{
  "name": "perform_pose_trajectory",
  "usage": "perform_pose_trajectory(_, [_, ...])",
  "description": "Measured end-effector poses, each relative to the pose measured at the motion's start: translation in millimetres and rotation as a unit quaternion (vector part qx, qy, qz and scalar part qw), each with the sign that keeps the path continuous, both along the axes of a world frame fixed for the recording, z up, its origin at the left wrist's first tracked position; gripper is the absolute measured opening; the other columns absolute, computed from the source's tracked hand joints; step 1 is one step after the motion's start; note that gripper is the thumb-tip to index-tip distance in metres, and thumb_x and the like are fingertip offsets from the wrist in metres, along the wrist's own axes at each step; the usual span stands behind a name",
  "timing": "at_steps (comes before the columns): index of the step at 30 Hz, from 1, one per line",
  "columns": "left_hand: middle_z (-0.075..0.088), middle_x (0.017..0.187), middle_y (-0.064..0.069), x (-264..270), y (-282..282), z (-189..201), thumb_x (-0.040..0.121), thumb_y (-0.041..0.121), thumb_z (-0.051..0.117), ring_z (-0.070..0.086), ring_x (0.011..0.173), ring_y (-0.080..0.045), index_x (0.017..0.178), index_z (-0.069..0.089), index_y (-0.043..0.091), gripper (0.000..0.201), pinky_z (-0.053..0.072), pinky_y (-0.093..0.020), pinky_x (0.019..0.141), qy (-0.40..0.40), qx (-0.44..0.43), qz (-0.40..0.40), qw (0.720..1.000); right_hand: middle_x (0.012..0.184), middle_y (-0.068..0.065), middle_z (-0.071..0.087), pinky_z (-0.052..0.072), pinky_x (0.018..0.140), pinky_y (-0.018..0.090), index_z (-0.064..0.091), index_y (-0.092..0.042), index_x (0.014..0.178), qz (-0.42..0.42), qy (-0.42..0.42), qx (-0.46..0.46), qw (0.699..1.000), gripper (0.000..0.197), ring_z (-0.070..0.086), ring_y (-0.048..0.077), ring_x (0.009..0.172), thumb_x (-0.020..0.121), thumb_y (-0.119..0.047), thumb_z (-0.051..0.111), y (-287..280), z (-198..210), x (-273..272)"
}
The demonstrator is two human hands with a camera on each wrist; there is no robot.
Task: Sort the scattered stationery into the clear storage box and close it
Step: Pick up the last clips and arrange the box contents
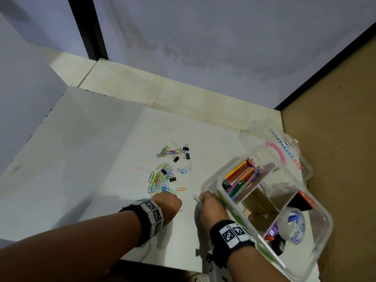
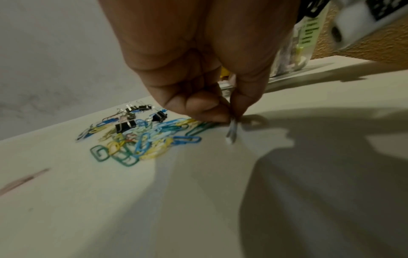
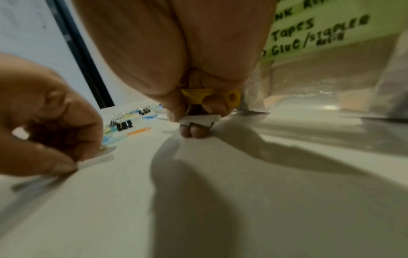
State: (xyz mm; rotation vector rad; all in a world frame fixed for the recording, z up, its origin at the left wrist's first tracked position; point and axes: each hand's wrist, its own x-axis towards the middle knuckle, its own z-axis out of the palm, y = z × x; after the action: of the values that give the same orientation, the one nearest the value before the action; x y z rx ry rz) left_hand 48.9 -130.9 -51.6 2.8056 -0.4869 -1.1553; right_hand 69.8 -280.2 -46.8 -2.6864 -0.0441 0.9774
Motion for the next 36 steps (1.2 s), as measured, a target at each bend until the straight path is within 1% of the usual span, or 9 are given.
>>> perform_pose_trajectory(2, [0.055,0.123,-0.017,2.5,2.1,3.2,0.093,0.002,0.041,0.052,0.116,-0.033,0.118,0.052,0.001,0.028,0.045,-0.029,0.080,0.018,-0.002,0.022,1.000,0.117,0.012,0.055,0.044,0.090,0.033,0.045,-0.008,0.124,-0.023,0.017,0.029,0.999,0.029,0.055,0.029,0.111,0.096,-0.011,0.038,-0.9,1.7,-0.5])
perform_pose_trajectory(5, [0.055,0.080,-0.006,14.8,6.8,13.3,0.087,0.006,0.046,0.053,0.087,-0.028,0.083,0.056,0.009,0.011,0.034,-0.022,0.055,0.039,-0.037,0.119,0.992,0.087,-0.002,0.054,0.043,0.073,0.022,0.050,-0.008,0.114,-0.106,0.058,0.107,0.987,0.020,0.056,0.012,0.083,0.097,-0.011,0.040,0.5,-0.9,-0.1])
perform_pose_trajectory(10, [0.057,0.067,0.010,34.6,16.3,28.0,0.084,0.018,0.057,0.056,0.077,-0.012,0.065,0.055,0.023,0.020,0.046,-0.019,0.064,-0.009,-0.213,0.375,0.902,0.076,0.015,0.060,0.053,0.070,0.033,0.056,-0.006,0.089,-0.283,0.104,0.339,0.891,0.019,0.058,0.017,0.057,0.095,0.004,0.041,19.3,5.6,6.3])
perform_pose_trajectory(13, [0.055,0.064,0.012,39.5,18.0,38.4,0.084,0.020,0.059,0.055,0.070,-0.010,0.067,0.058,0.024,0.017,0.042,-0.019,0.062,-0.023,-0.258,0.412,0.873,0.065,0.010,0.060,0.048,0.049,0.024,0.059,-0.008,0.080,-0.333,0.100,0.390,0.853,0.022,0.056,0.015,0.048,0.096,0.000,0.045,32.9,20.7,16.4])
perform_pose_trajectory(18, [0.060,0.058,0.003,39.7,25.9,43.7,0.085,0.012,0.063,0.051,0.039,0.002,0.066,0.057,0.019,0.021,0.043,-0.009,0.045,0.006,-0.349,0.497,0.794,0.065,0.006,0.065,0.047,0.046,0.018,0.061,-0.009,0.080,-0.333,0.090,0.432,0.833,0.024,0.061,0.011,0.051,0.097,-0.003,0.045,45.1,35.8,23.0])
perform_pose_trajectory(22, [0.064,0.064,-0.007,40.5,25.0,52.7,0.086,0.003,0.064,0.061,0.055,-0.010,0.068,0.057,0.011,0.021,0.054,-0.015,0.056,0.037,-0.400,0.534,0.744,0.056,0.006,0.062,0.046,0.042,0.017,0.057,-0.002,0.089,-0.347,0.093,0.460,0.812,0.018,0.061,0.010,0.043,0.099,-0.004,0.042,47.9,45.4,21.6])
perform_pose_trajectory(25, [0.066,0.071,-0.010,42.8,22.1,62.7,0.088,-0.005,0.057,0.066,0.060,-0.008,0.077,0.062,0.008,0.018,0.056,-0.014,0.060,0.070,-0.447,0.532,0.715,0.057,0.002,0.049,0.036,0.044,0.023,0.053,-0.013,0.078,-0.310,0.034,0.412,0.856,0.022,0.046,0.012,0.045,0.098,-0.013,0.045,43.5,49.7,24.3])
perform_pose_trajectory(33, [0.071,0.068,0.003,63.3,5.2,96.6,0.090,-0.008,0.052,0.067,0.060,-0.002,0.083,0.070,0.017,0.032,0.055,-0.011,0.061,0.094,-0.515,0.470,0.711,0.066,0.003,0.055,0.035,0.045,0.021,0.048,-0.015,0.081,-0.302,-0.042,0.391,0.868,0.019,0.050,0.011,0.050,0.099,-0.016,0.039,20.6,90.8,42.8])
perform_pose_trajectory(36, [0.065,0.078,-0.002,68.5,-11.5,109.1,0.090,-0.004,0.052,0.063,0.075,-0.010,0.088,0.069,0.013,0.023,0.053,-0.012,0.062,0.070,-0.494,0.432,0.751,0.062,0.003,0.052,0.036,0.047,0.021,0.049,-0.015,0.079,-0.336,-0.091,0.387,0.854,0.022,0.049,0.011,0.047,0.098,-0.012,0.039,-6.3,107.1,53.2])
